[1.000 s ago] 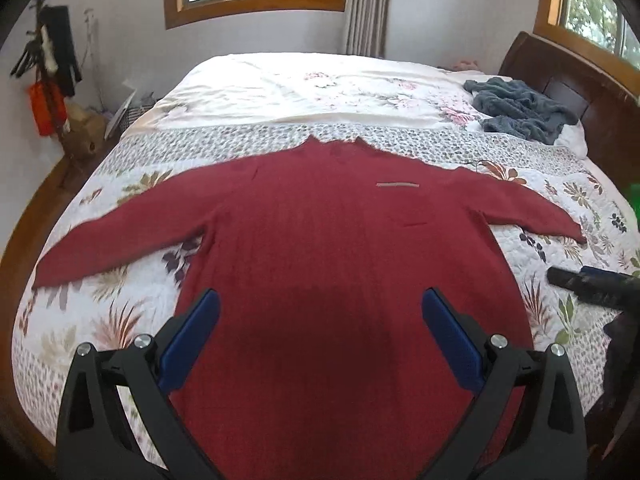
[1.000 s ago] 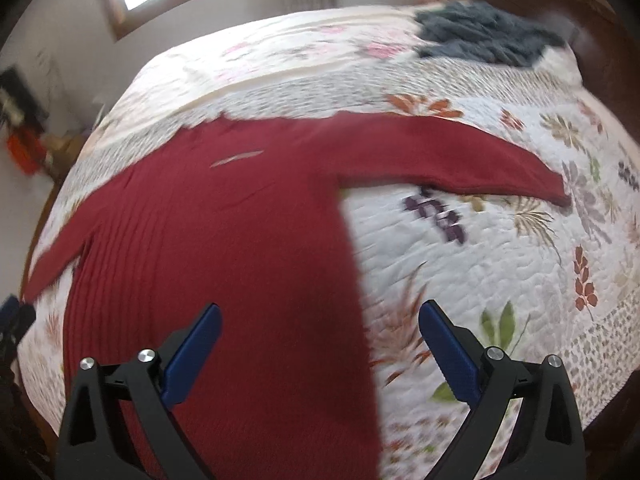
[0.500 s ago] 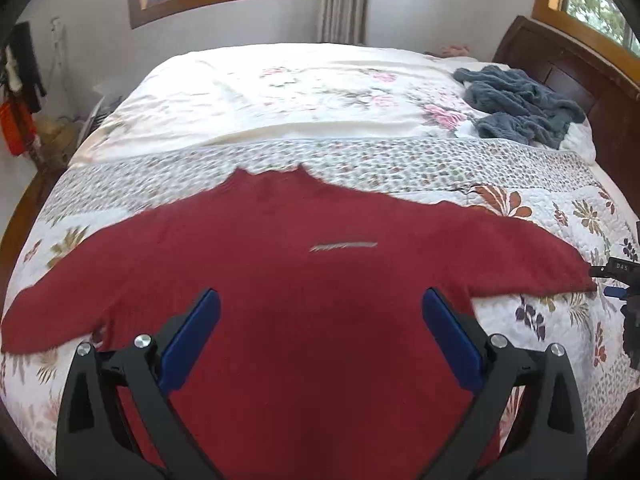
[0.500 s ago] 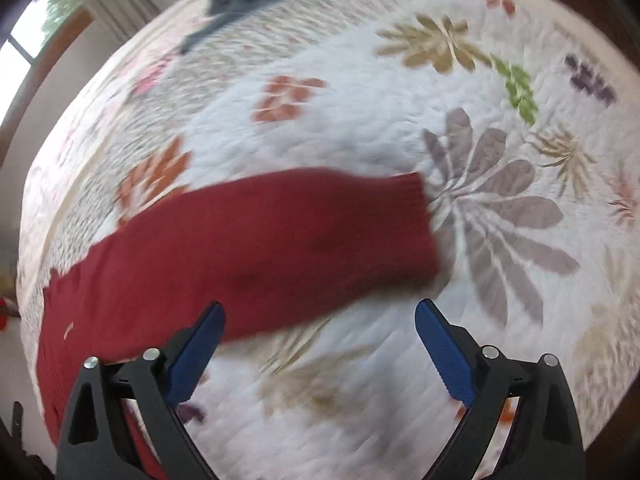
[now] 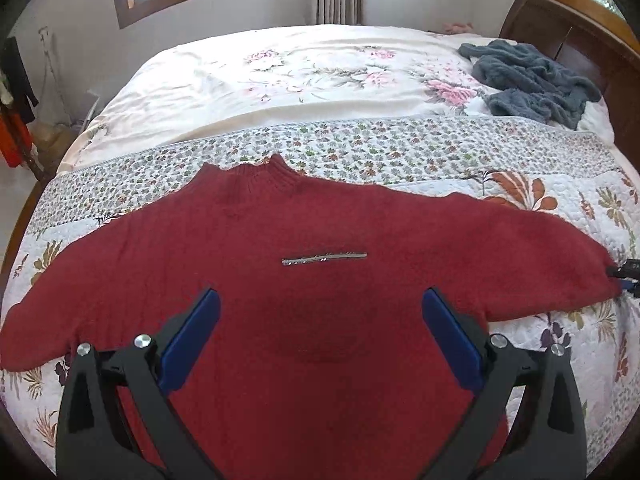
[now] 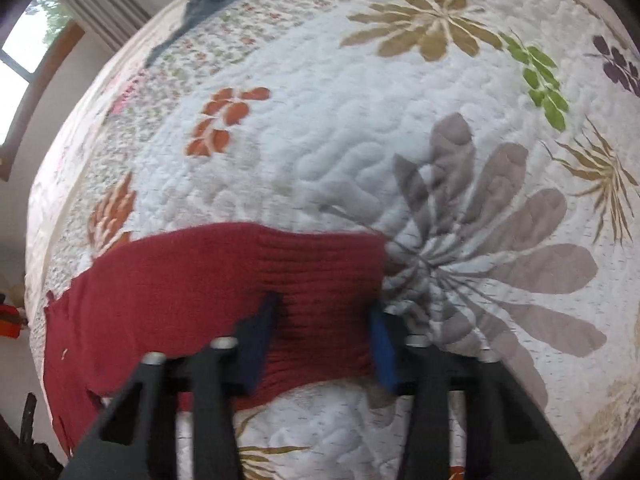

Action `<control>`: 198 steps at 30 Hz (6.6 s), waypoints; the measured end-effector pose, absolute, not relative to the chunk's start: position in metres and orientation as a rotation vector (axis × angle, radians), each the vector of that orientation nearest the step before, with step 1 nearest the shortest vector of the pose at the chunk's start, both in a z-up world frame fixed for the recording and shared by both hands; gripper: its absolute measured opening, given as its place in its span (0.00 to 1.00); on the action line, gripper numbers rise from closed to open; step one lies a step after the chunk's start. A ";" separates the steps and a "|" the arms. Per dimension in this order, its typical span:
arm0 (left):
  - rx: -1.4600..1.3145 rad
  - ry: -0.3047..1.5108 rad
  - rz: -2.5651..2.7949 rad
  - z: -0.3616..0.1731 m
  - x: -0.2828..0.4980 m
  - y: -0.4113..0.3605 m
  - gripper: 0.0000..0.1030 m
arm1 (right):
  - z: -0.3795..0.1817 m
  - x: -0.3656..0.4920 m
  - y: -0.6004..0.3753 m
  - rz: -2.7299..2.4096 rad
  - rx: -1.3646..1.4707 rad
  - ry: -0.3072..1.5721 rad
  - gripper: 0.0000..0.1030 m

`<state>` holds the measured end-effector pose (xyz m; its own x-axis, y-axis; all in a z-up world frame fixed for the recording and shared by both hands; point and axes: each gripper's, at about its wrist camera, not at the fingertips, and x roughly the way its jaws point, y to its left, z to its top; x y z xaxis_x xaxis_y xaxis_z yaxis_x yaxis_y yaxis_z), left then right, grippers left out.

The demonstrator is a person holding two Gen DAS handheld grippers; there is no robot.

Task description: Fold small clothes

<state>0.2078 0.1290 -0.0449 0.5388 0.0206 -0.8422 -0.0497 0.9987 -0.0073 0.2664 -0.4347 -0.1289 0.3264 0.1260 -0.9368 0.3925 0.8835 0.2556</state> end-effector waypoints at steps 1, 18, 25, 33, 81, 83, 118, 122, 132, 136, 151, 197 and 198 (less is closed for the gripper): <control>-0.034 1.005 0.043 -0.045 0.206 0.131 0.97 | -0.128 0.270 -0.432 -0.174 0.487 1.235 0.21; -0.065 1.022 0.103 -0.035 0.185 0.197 0.97 | -0.041 0.272 -0.302 0.118 0.457 1.091 0.10; -0.090 1.028 0.124 -0.034 0.176 0.227 0.97 | -0.028 0.280 -0.183 0.319 0.374 1.105 0.10; -0.099 1.041 0.122 -0.037 0.173 0.245 0.97 | -0.069 0.289 -0.072 0.380 0.254 1.207 0.10; -0.587 1.208 -0.260 -0.078 0.236 0.141 0.04 | -0.110 0.185 -0.198 0.321 0.517 1.167 0.46; -0.574 1.170 -0.247 -0.064 0.233 0.156 0.04 | -0.108 0.185 -0.199 0.319 0.517 1.164 0.46; -0.520 1.199 0.127 -0.141 0.221 0.378 0.11 | -0.159 0.285 -0.093 0.272 0.339 1.363 0.32; -0.502 1.176 0.155 -0.121 0.213 0.387 0.13 | -0.145 0.285 -0.089 0.264 0.304 1.362 0.38; -0.373 1.115 0.028 -0.089 0.226 0.333 0.25 | -0.106 0.278 -0.042 0.392 0.257 1.306 0.39; -0.358 1.191 0.042 -0.124 0.232 0.321 0.25 | -0.135 0.283 -0.030 0.362 0.242 1.367 0.39; -0.378 1.223 0.032 -0.134 0.232 0.328 0.25 | -0.145 0.281 -0.030 0.331 0.255 1.383 0.40; -1.061 0.750 0.634 -0.134 -0.014 0.711 0.08 | -0.142 0.172 0.108 0.547 -0.003 1.432 0.58; -1.053 0.750 0.633 -0.133 -0.015 0.711 0.07 | -0.142 0.172 0.108 0.549 0.000 1.432 0.58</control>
<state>-0.0154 0.7111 -0.1331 0.5959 0.1047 -0.7962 -0.7674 0.3664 -0.5261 0.1722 0.1078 -0.1422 0.0370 0.3573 -0.9333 -0.3578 0.8767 0.3215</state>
